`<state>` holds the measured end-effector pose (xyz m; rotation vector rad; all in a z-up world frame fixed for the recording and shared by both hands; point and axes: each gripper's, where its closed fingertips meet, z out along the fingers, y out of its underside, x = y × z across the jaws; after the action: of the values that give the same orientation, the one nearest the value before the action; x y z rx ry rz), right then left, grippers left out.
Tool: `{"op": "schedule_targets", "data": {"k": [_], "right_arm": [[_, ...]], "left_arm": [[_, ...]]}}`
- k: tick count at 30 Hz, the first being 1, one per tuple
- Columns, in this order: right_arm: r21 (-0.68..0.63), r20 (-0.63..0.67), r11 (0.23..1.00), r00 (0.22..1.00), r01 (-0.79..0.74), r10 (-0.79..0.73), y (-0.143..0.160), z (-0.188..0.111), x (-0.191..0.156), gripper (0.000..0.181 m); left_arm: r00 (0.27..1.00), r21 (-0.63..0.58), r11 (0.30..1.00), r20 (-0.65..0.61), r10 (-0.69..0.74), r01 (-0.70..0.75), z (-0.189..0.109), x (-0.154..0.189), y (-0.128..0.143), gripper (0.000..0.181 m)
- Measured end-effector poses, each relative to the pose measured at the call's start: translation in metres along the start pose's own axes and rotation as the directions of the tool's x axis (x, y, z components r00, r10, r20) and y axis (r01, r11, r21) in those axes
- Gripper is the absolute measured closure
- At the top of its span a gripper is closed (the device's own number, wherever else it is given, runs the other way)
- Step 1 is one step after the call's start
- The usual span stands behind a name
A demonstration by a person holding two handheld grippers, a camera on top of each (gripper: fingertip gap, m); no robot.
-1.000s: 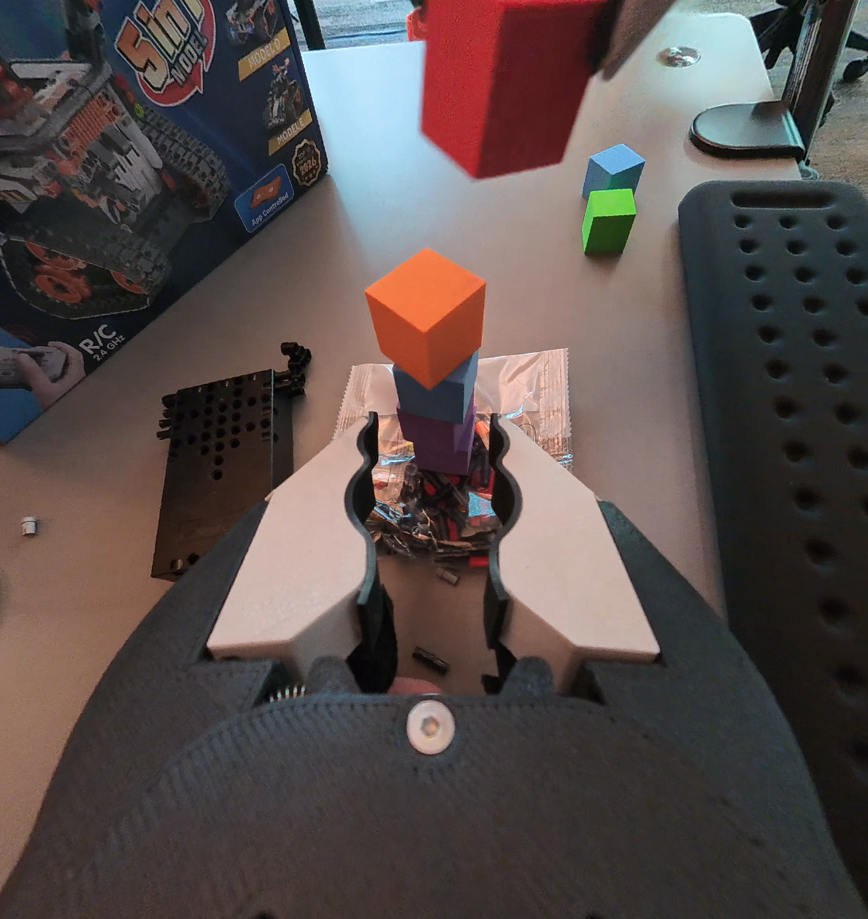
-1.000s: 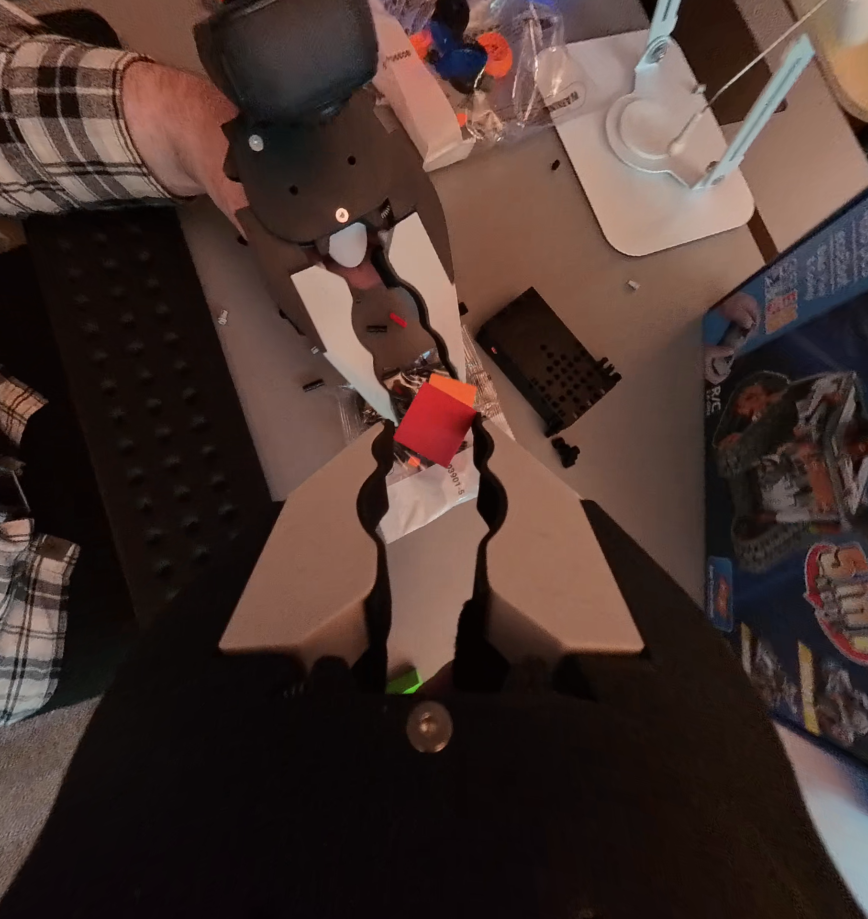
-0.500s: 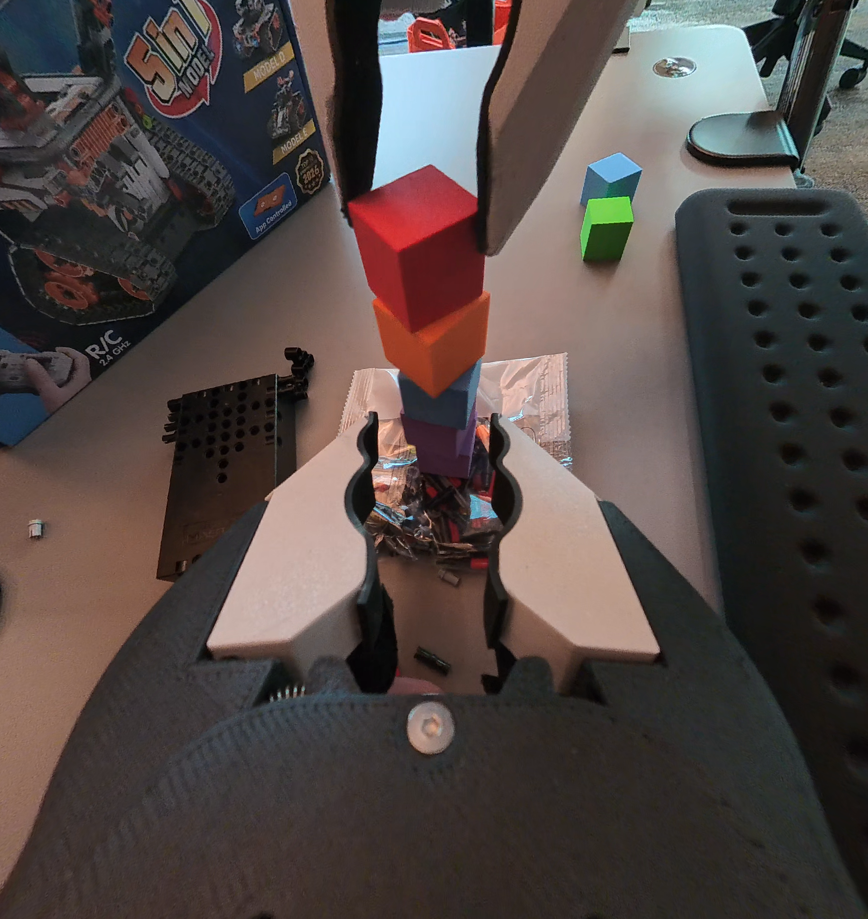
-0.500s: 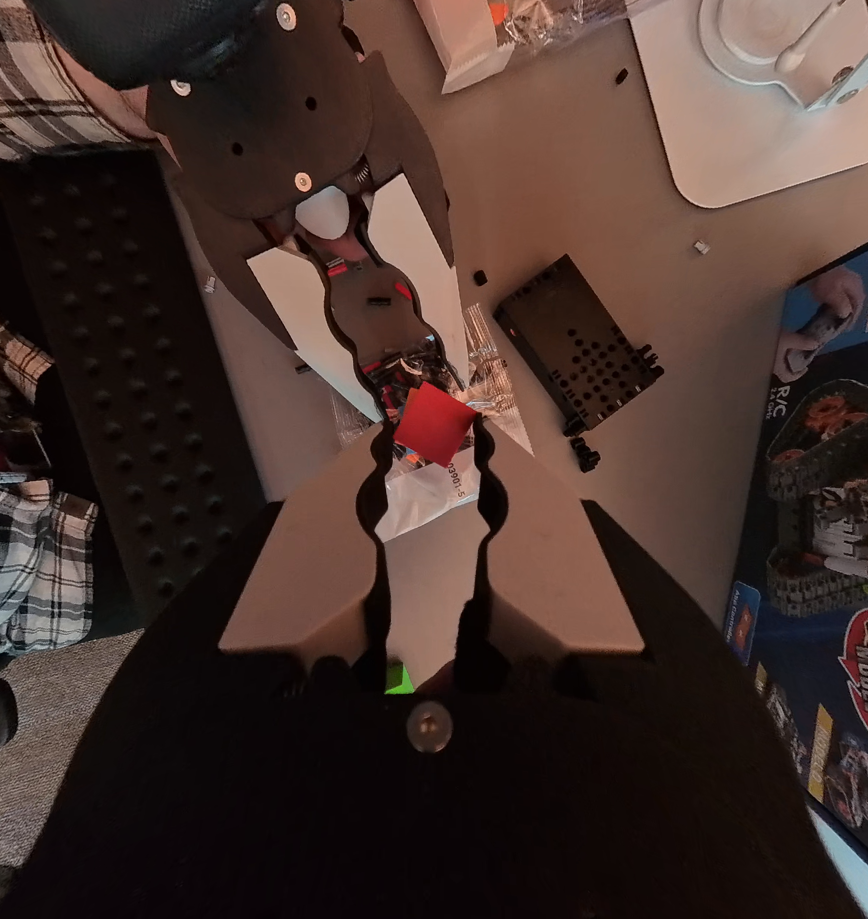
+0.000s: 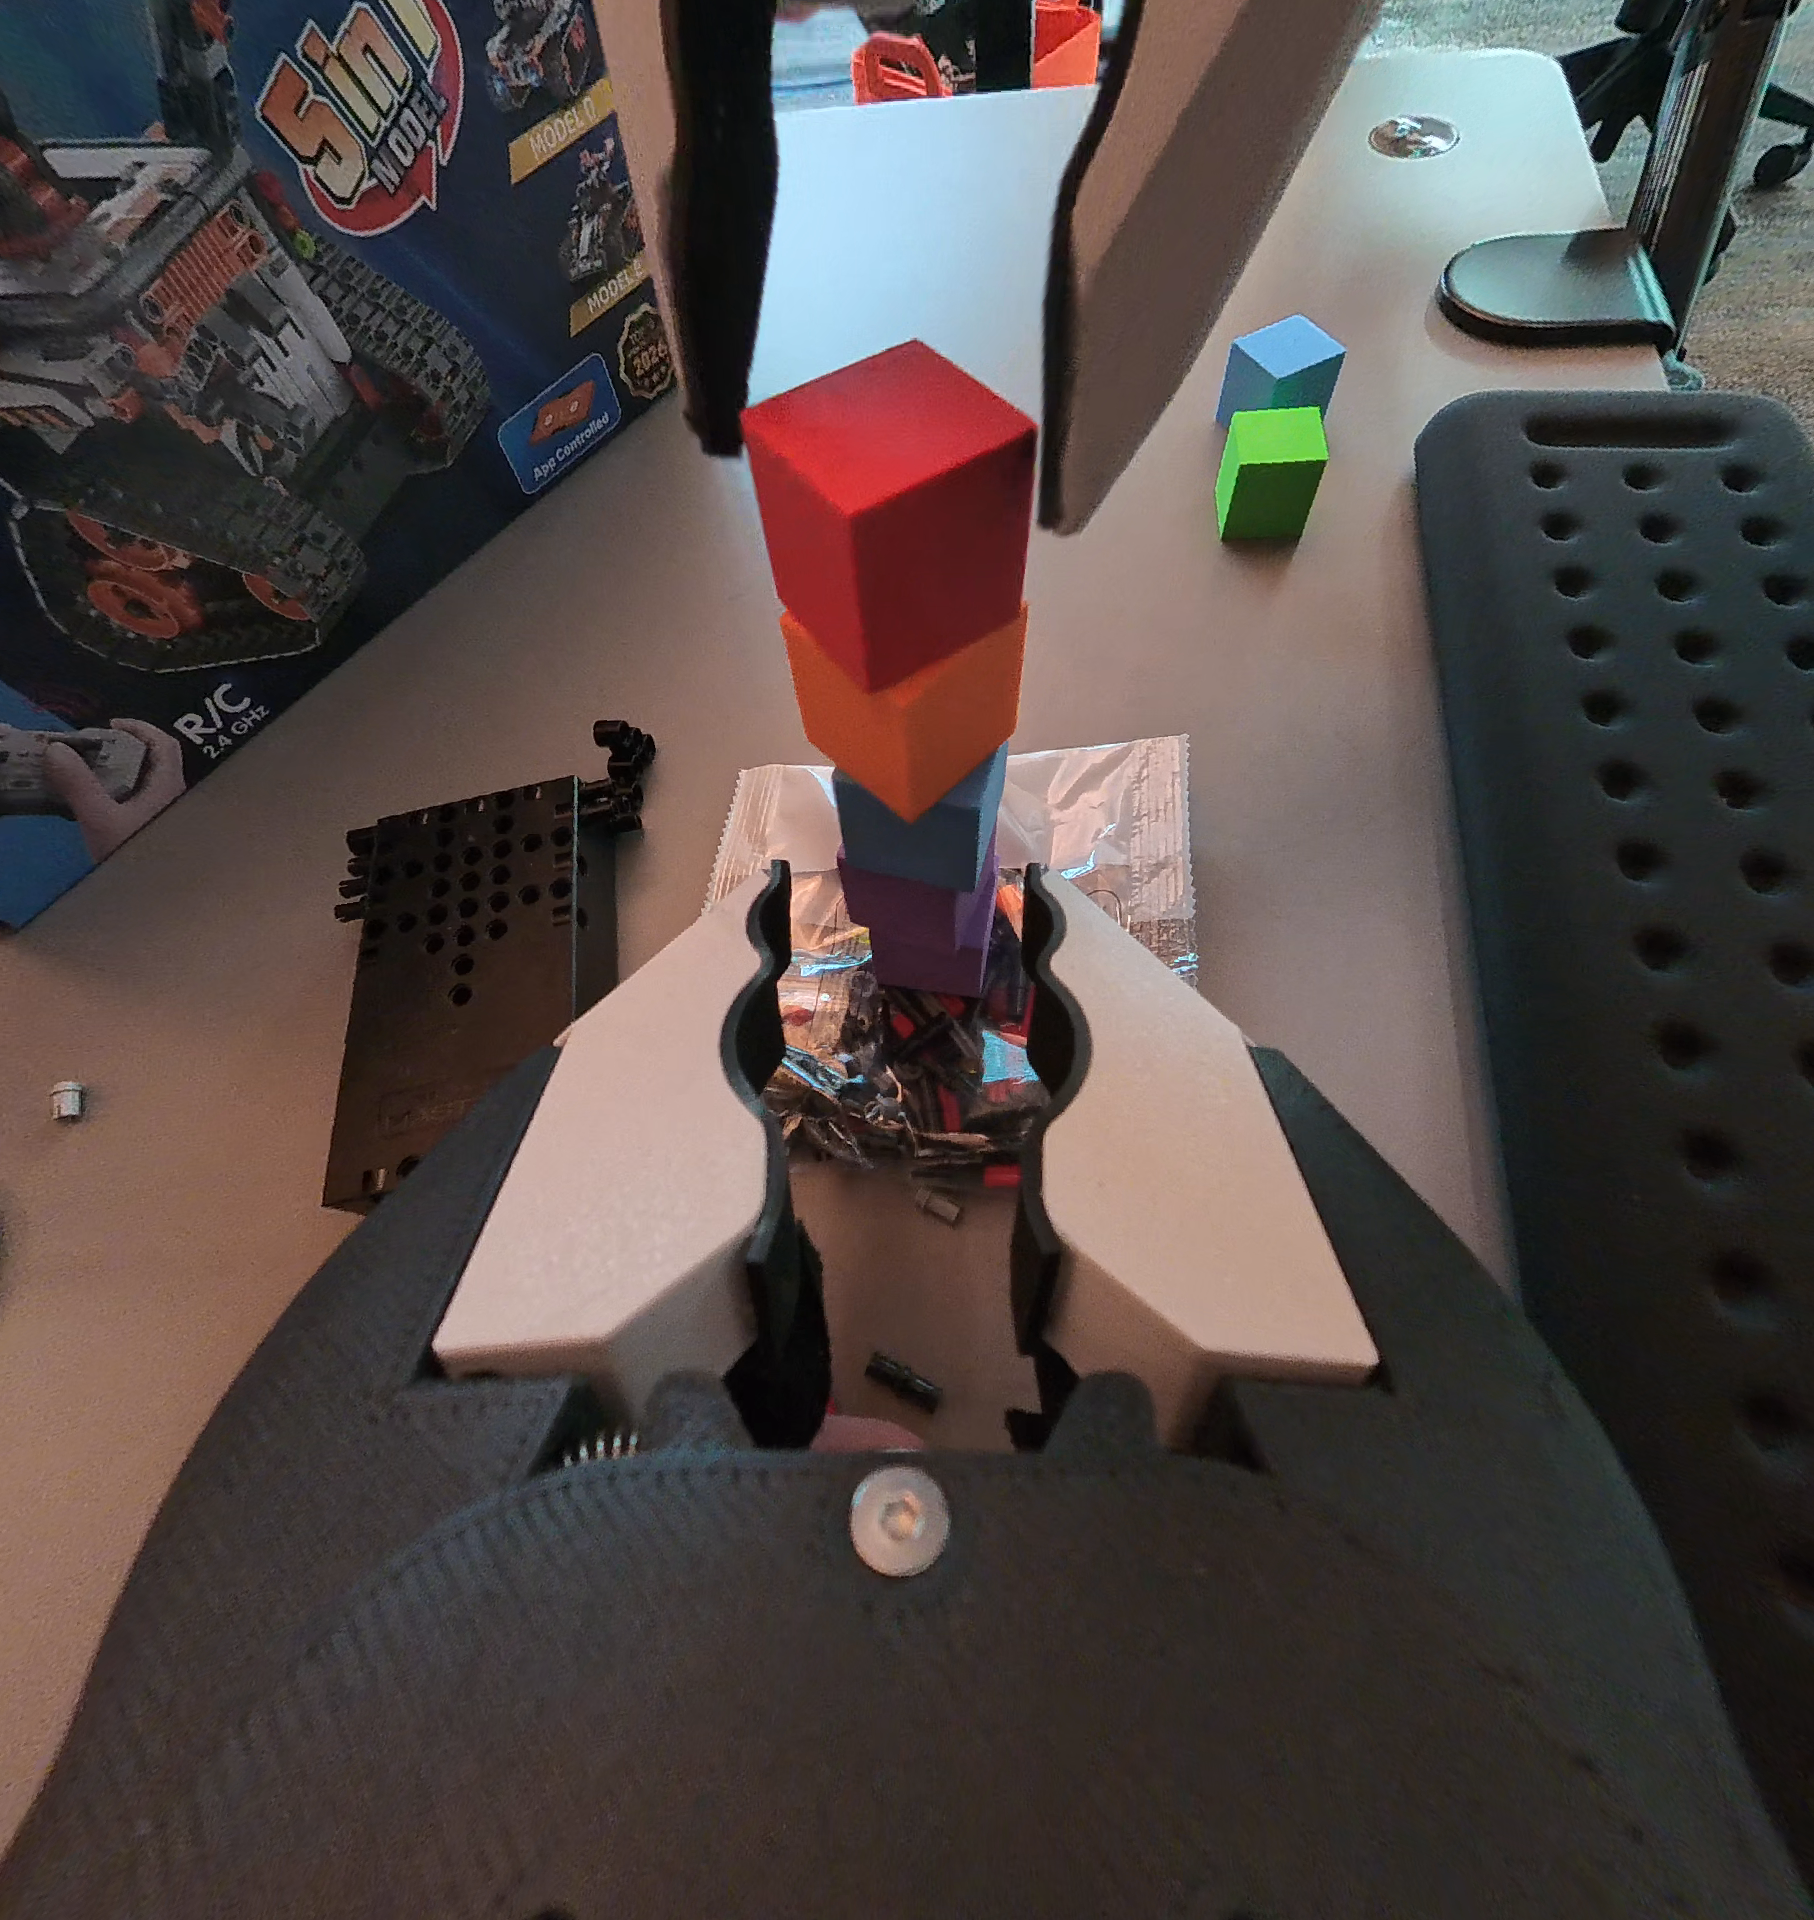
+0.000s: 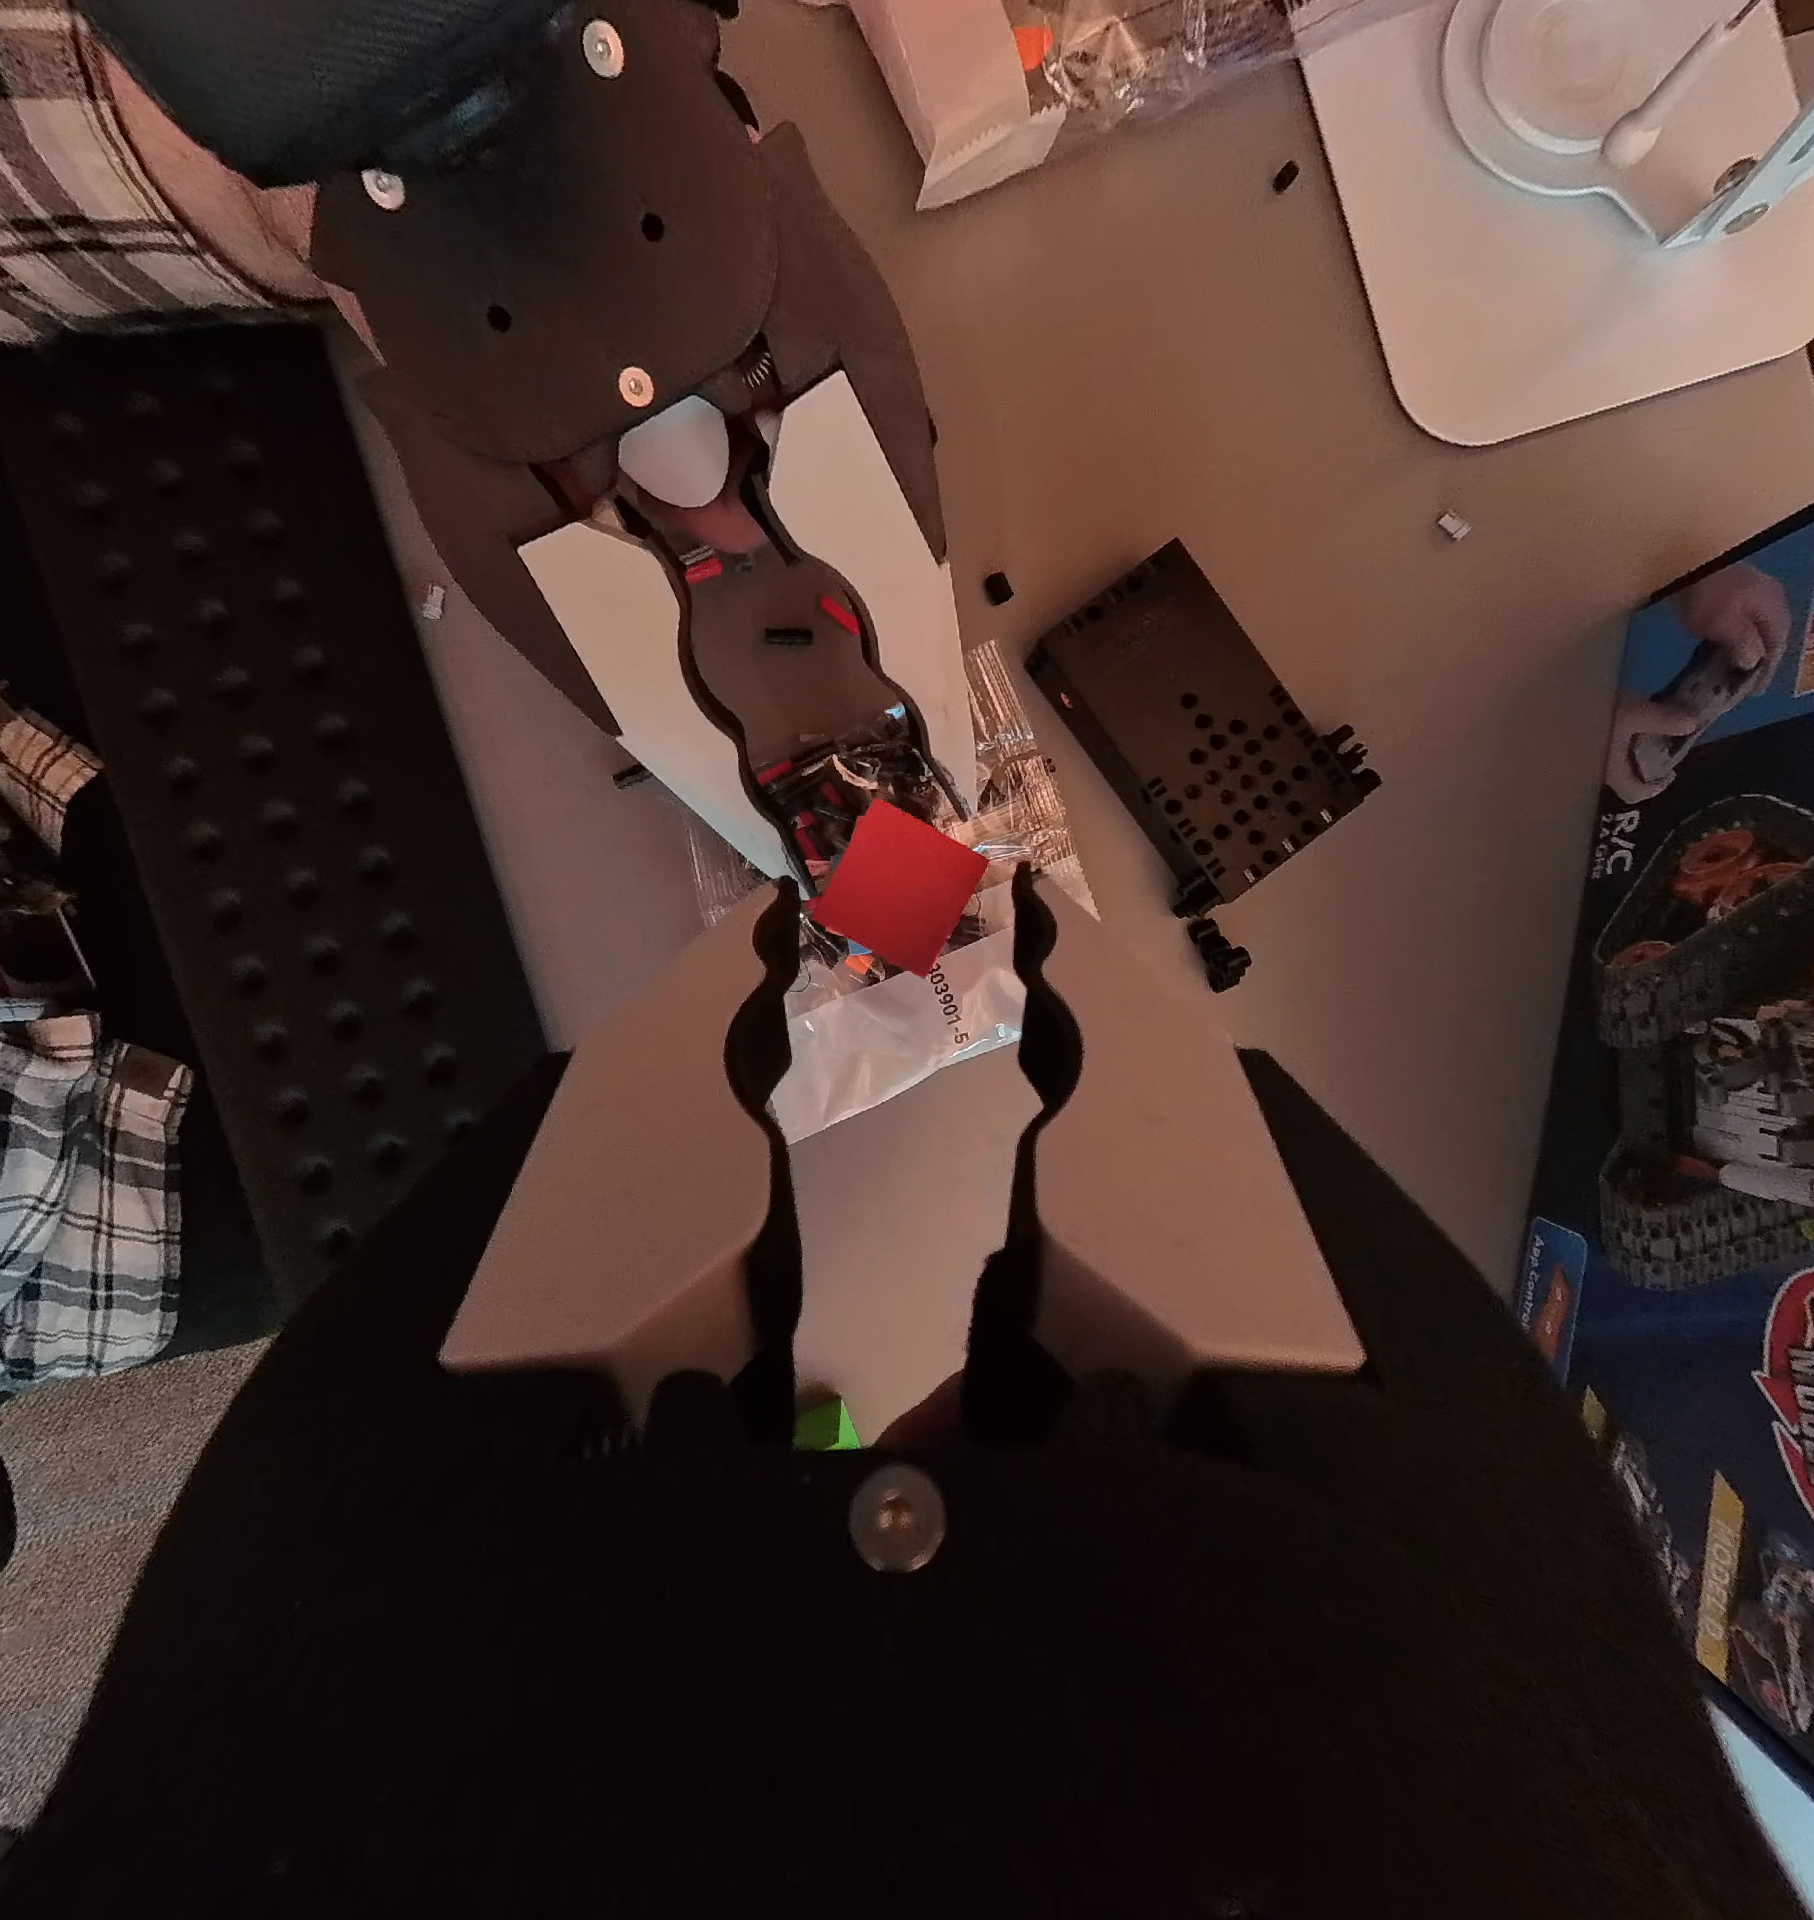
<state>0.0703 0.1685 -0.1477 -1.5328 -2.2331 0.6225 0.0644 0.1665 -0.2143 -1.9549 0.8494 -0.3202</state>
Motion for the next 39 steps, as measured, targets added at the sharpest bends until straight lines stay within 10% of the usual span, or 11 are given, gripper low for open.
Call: {"op": "schedule_targets", "data": {"k": [6, 15, 22, 26, 34, 39], "right_arm": [[0.093, -0.088, 0.996, 0.996, -0.010, 0.018, 0.009, -0.041, -0.002, 0.138], [-0.175, -0.122, 0.977, 0.987, -0.121, 0.100, 0.175, -0.027, -0.032, 0.126], [-0.205, -0.104, 0.967, 0.986, -0.152, 0.133, 0.217, -0.006, -0.030, 0.150], [-0.128, -0.117, 0.983, 0.986, -0.131, 0.116, 0.197, -0.015, -0.025, 0.151], [0.210, -0.131, 0.977, 0.990, -0.021, 0.049, 0.048, -0.067, -0.012, 0.151], [0.163, -0.090, 0.985, 0.995, 0.051, -0.037, -0.002, -0.059, -0.010, 0.151]], "left_arm": [[1.000, 0.004, 1.000, -0.004, 0.000, 0.000, -0.002, 0.000, -0.001, 0.138], [1.000, 0.018, 1.000, -0.006, 0.001, -0.001, -0.004, 0.000, -0.004, 0.136], [1.000, 0.044, 0.999, 0.000, -0.015, 0.015, -0.006, -0.003, -0.006, 0.136], [1.000, 0.040, 0.999, -0.005, -0.012, 0.012, -0.005, -0.002, -0.005, 0.136], [1.000, 0.049, 0.999, -0.017, -0.003, 0.004, -0.007, 0.001, -0.007, 0.135], [1.000, 0.073, 0.997, -0.018, -0.008, 0.010, -0.012, 0.000, -0.010, 0.134]]}}
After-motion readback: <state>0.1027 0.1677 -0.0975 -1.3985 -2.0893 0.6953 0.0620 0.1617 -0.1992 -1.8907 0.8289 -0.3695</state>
